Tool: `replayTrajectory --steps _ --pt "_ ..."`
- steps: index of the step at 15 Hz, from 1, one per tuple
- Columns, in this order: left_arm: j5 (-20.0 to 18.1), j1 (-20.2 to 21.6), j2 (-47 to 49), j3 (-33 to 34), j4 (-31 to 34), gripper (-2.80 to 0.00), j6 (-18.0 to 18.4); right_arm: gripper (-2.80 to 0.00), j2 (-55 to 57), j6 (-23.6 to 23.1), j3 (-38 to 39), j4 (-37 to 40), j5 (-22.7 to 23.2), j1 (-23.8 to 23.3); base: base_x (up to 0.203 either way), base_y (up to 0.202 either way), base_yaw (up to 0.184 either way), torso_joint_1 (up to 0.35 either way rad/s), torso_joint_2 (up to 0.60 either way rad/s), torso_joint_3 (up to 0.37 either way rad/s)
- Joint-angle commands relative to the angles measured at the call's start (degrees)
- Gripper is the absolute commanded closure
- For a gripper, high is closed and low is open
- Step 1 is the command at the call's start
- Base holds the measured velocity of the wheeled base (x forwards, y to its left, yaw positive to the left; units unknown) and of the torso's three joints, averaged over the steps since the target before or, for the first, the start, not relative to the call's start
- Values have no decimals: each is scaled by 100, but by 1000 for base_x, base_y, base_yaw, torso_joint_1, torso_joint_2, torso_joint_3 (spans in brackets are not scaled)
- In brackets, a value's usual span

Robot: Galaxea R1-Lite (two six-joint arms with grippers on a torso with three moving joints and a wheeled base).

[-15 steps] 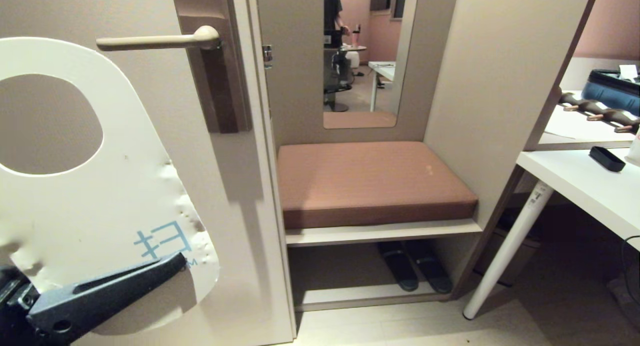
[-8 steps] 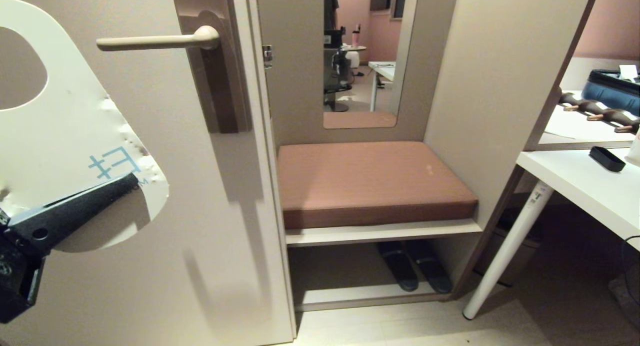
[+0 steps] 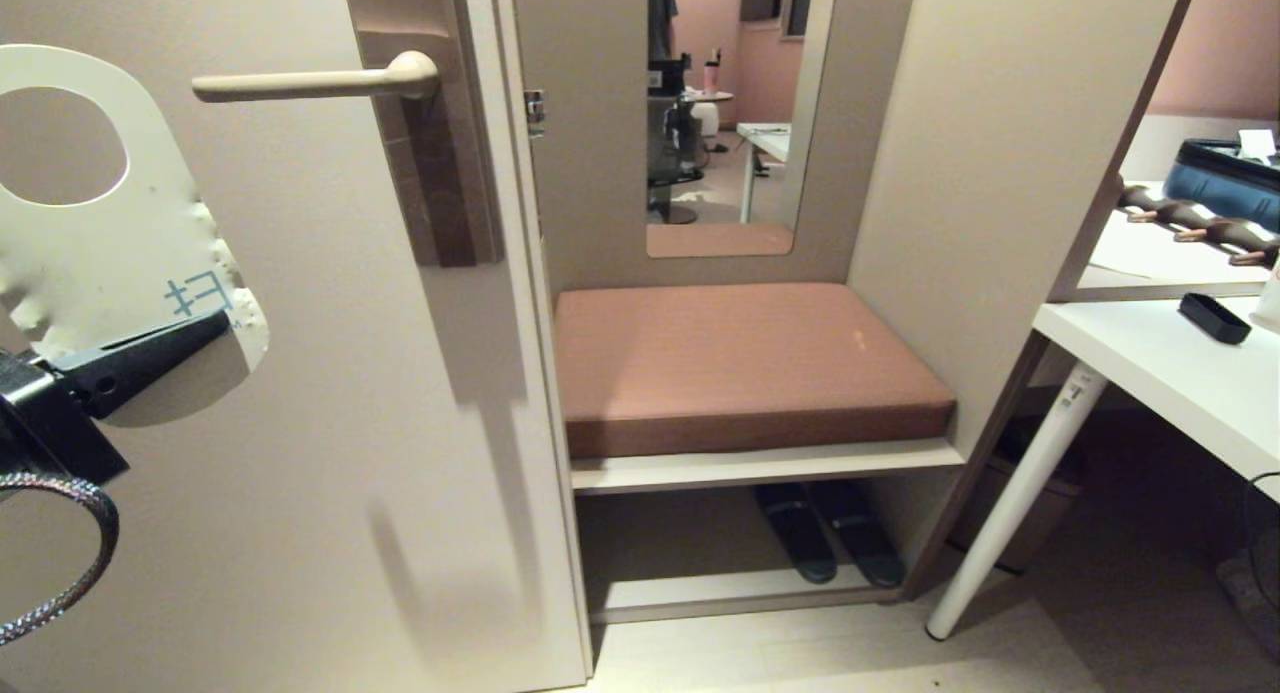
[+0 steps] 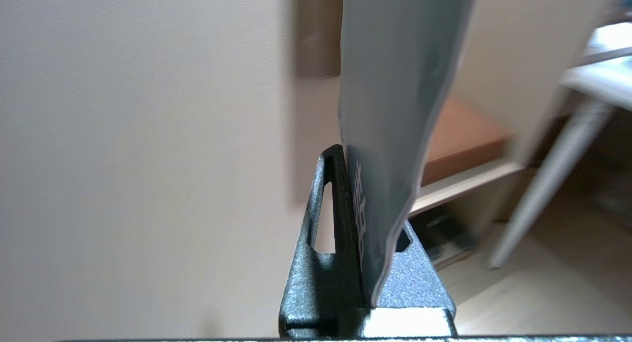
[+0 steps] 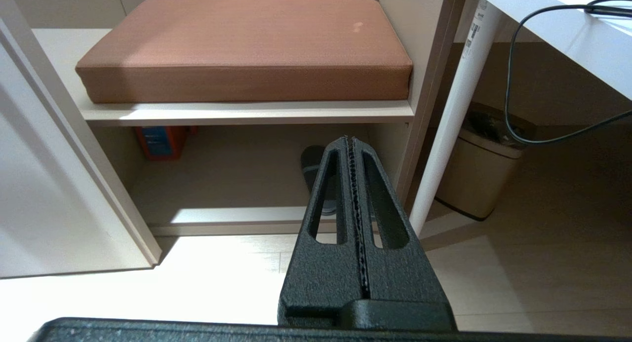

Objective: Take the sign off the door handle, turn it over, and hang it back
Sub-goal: Hang the sign back with the other side facing out

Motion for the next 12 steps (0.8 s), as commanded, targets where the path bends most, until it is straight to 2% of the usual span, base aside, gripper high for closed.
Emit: replayTrajectory --steps 1,5,9,12 --pt "270 175 380 -498 435 0 78 0 -2 1 0 3 0 2 0 0 0 0 0 0" --pt "960 201 1065 -1186 529 0 437 0 -2 1 0 3 0 2 0 0 0 0 0 0" --pt "1208 216 1593 -1761 628 0 552 0 -2 1 0 3 0 -2 0 0 0 0 0 0" --pt "1273 211 1733 -1882 629 0 620 0 -2 1 0 3 0 2 0 0 0 0 0 0"
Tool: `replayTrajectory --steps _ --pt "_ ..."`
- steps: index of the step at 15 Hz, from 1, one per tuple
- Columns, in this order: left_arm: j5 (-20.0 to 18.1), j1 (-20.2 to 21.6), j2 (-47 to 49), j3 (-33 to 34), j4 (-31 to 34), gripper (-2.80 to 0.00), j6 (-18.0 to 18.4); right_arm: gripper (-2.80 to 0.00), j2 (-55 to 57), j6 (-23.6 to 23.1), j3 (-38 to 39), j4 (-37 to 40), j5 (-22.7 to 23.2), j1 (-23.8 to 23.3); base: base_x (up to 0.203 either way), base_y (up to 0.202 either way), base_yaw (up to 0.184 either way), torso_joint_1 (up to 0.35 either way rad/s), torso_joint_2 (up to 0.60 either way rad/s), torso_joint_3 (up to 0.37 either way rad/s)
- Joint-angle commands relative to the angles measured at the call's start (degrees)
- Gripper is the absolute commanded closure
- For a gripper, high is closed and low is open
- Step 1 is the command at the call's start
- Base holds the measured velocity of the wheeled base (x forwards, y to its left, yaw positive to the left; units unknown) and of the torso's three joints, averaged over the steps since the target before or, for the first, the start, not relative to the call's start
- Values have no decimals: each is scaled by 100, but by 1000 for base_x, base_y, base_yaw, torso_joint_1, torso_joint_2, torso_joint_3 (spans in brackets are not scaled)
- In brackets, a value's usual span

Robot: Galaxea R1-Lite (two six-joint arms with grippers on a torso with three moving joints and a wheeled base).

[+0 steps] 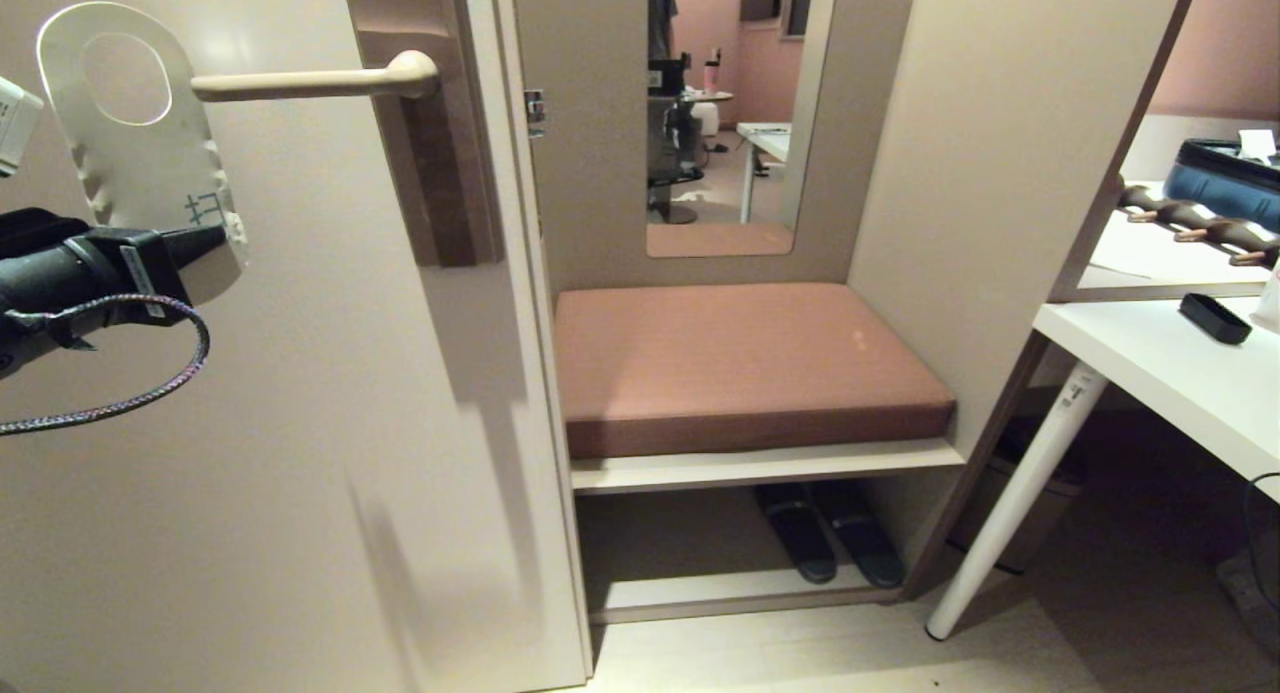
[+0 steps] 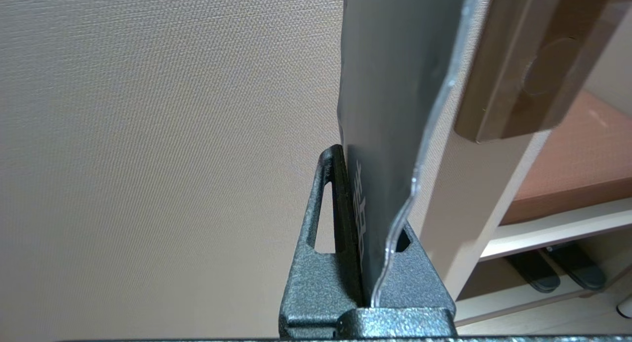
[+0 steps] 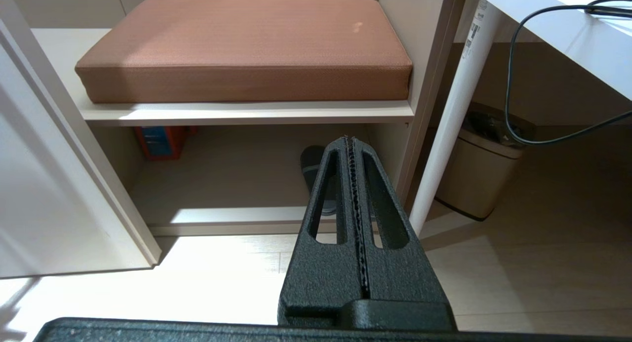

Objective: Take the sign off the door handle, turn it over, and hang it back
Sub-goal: Hang the sign back with the other side facing out

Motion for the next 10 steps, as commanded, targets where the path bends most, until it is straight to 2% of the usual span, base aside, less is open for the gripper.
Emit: replayTrajectory --steps 1,10 --pt "-5 -1 189 -67 -15 0 -2 0 -2 2 0 2 1 -6 0 0 0 0 0 0" --pt "-10 -12 400 -103 -33 0 7 0 -2 2 0 2 1 -3 0 0 0 0 0 0"
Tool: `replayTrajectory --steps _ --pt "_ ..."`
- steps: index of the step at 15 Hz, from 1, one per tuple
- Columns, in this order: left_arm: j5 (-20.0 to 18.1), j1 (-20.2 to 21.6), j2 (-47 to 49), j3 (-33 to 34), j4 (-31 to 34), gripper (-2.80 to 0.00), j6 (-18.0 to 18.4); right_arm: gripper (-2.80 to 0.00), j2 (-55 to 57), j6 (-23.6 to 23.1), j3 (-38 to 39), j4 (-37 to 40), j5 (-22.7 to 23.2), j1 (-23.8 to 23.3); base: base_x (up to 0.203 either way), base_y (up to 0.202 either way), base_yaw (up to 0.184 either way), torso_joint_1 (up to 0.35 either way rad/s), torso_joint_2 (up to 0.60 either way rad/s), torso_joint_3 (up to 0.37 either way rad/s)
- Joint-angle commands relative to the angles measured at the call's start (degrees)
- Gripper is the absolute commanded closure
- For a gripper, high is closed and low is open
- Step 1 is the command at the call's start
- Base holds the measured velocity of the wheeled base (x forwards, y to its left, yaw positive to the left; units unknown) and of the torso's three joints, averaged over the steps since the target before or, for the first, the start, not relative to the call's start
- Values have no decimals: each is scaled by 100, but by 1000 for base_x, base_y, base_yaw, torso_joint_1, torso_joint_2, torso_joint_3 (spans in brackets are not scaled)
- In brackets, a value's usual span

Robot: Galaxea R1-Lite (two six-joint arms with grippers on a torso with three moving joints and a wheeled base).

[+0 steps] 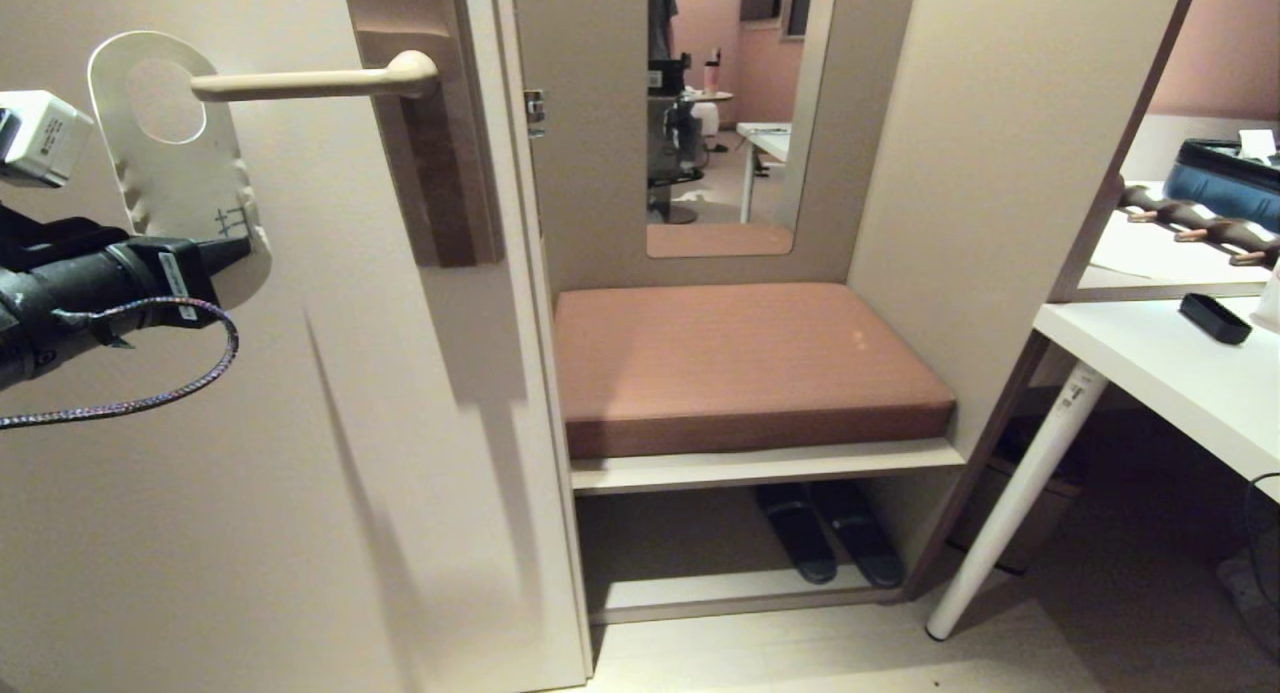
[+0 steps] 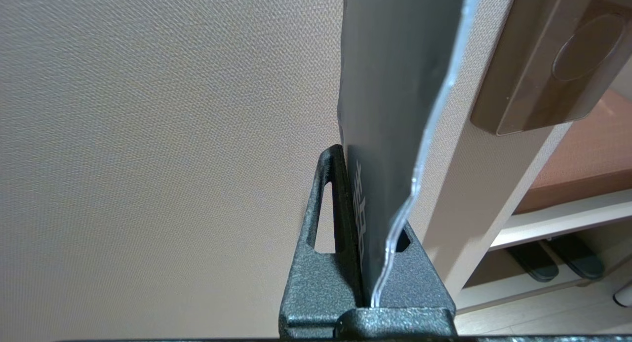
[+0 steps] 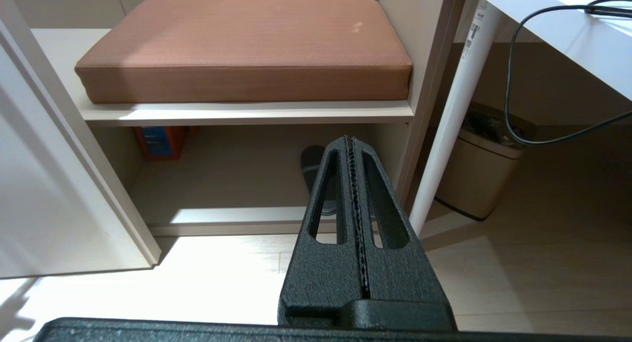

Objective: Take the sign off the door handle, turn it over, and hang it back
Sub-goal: Hang the sign back with the other side facing out

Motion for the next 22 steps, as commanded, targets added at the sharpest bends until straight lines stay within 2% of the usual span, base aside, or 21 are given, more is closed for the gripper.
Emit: replayTrajectory --steps 1,8,12,15,18,22 --pt "-8 1 49 -27 -22 0 7 0 -2 2 0 3 4 3 0 0 0 0 0 0" --pt "1 -25 145 -166 -31 0 -2 0 -2 2 0 3 4 -3 0 0 0 0 0 0" --pt "273 -25 339 -360 -31 0 -2 0 -2 2 0 3 4 -4 0 0 0 0 0 0" --pt "273 -51 339 -369 -31 0 -2 0 -2 2 0 3 4 -1 0 0 0 0 0 0" --pt "325 -217 317 -369 -31 0 -2 0 -2 2 0 3 4 5 0 0 0 0 0 0" --pt "596 -550 304 -369 -31 0 -2 0 -2 2 0 3 4 -2 0 0 0 0 0 0"
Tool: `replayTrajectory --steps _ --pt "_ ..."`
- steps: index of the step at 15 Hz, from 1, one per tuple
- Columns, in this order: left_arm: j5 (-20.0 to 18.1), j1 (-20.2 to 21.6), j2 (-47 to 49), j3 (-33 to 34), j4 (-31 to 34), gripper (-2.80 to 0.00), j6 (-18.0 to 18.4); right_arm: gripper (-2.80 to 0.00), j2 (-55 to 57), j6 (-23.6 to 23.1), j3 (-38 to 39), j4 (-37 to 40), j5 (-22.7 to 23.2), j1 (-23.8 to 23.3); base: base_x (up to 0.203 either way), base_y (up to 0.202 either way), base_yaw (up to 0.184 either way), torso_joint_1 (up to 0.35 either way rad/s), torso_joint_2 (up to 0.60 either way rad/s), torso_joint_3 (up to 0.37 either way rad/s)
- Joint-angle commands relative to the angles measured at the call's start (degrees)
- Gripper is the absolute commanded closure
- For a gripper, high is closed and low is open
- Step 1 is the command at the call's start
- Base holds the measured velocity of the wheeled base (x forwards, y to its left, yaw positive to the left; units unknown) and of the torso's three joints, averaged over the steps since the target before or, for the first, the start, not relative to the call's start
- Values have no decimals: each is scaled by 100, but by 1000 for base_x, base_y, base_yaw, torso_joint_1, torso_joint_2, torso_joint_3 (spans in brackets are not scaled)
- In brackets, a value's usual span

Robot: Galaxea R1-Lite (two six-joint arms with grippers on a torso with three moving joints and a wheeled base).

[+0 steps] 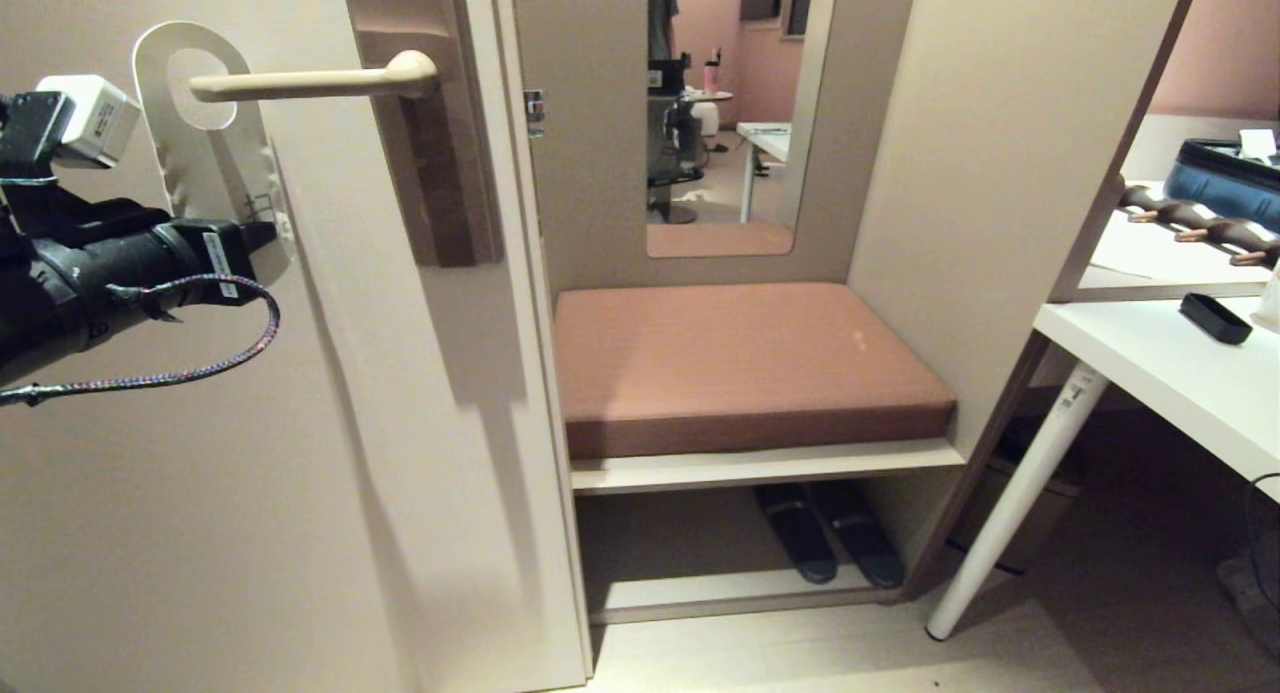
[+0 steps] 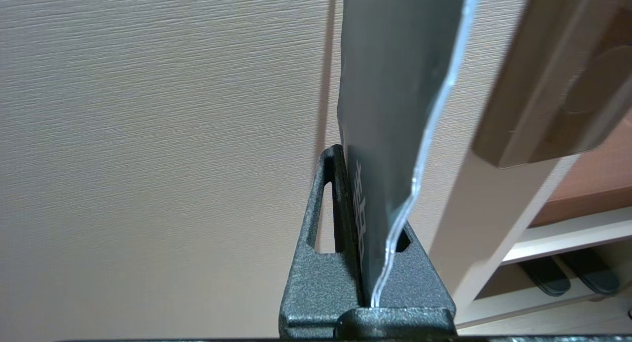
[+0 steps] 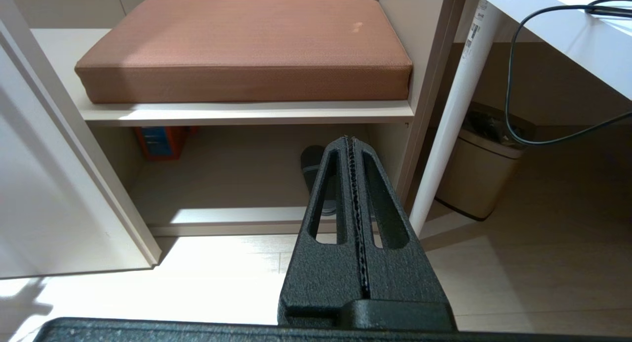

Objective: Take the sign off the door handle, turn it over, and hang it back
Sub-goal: Hang the sign back with the other side facing out

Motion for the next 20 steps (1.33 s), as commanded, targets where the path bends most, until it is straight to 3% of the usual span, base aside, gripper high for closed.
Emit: replayTrajectory --steps 1,9,16,20 --pt "118 -207 -24 1 -15 0 1 0 0 2 0 2 4 0 0 0 0 0 0 0" --pt "802 -1030 -27 16 -15 0 -8 0 0 2 0 2 4 4 0 0 0 0 0 0" --pt "990 -1372 -88 57 -15 0 -8 0 0 2 0 2 4 4 0 0 0 0 0 0" --pt "1445 -1872 -83 60 -15 0 -12 0 0 2 0 2 4 -5 0 0 0 0 0 0"
